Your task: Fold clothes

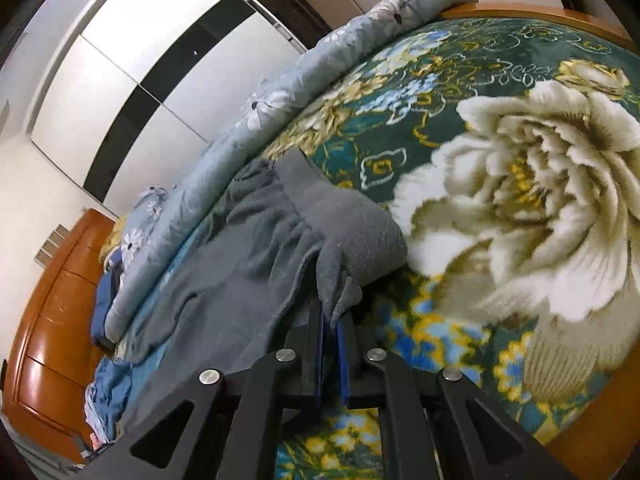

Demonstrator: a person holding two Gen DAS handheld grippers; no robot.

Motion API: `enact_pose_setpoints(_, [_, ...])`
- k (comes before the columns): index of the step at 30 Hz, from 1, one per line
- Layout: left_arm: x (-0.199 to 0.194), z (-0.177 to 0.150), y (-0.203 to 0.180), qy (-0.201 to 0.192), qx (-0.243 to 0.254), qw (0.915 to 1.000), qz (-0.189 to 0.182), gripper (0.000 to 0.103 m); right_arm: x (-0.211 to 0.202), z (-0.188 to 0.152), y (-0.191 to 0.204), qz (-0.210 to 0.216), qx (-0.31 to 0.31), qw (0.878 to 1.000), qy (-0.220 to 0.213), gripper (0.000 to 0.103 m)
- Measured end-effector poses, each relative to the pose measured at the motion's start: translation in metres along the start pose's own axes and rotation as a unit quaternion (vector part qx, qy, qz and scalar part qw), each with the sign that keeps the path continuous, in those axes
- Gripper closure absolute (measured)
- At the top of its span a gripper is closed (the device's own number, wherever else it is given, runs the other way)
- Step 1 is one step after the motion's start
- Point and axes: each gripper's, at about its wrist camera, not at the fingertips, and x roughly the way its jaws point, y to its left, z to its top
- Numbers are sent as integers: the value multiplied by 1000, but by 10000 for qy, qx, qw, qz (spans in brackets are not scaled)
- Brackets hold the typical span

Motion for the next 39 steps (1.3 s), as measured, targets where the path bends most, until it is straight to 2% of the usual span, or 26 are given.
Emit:
enact_pose_setpoints(2, [-2,-3,2,9,9,10000,-62,86,-4,-5,0,41,-67,9999,-69,92])
enact_pose_setpoints(3, [-4,-4,3,3,-14,9999,-126,84,-5,-8,-2,38,-51,10000,-46,85])
enact_pose_setpoints(4, [-6,-5,4,-8,-25,9998,-183,82,-6,-11,-4,67,-9,10000,-17,70])
enact_pose_setpoints(6, [-8,-10,6,-26,-11,9995,-299,77,-9,-16,-8,199,132,9997,30,53])
enact_pose_setpoints(11, [-6,-13,5,-36,43,9993,-379,76,-2,-29,-5,539,211,9982,174,52])
enact_pose_setpoints(14, [-7,-12,3,-36,47,9991,-417,76,13,-37,9,596,89,9974,391,52])
enact_pose_setpoints(16, [-12,-11,6,-72,-19,9989,-454,85,22,-42,14,746,152,9956,539,56])
enact_pose_setpoints(17, [-14,-10,8,-70,-70,9988,-473,88,24,-43,17,784,169,9950,588,65])
enact_pose_setpoints(18, [-16,-9,9,-48,-137,9984,-549,90,25,-44,20,755,139,9952,606,86])
enact_pose_setpoints(21, [-30,-2,6,-125,-133,9964,-827,90,21,-38,27,866,72,9939,673,93])
enact_pose_setpoints(25, [-51,28,-17,-244,-28,9949,-977,90,0,-8,51,1178,-256,9919,408,94])
enact_pose_setpoints(29, [-53,74,-34,-87,-193,9949,-989,90,1,33,86,1235,-345,9917,102,94])
enact_pose_setpoints(34, [-23,141,-71,119,-22,9985,-538,89,24,81,130,1090,-416,9931,-131,94])
enact_pose_setpoints(39, [36,194,-103,544,122,9984,1,89,68,128,166,719,-483,9960,-201,94])
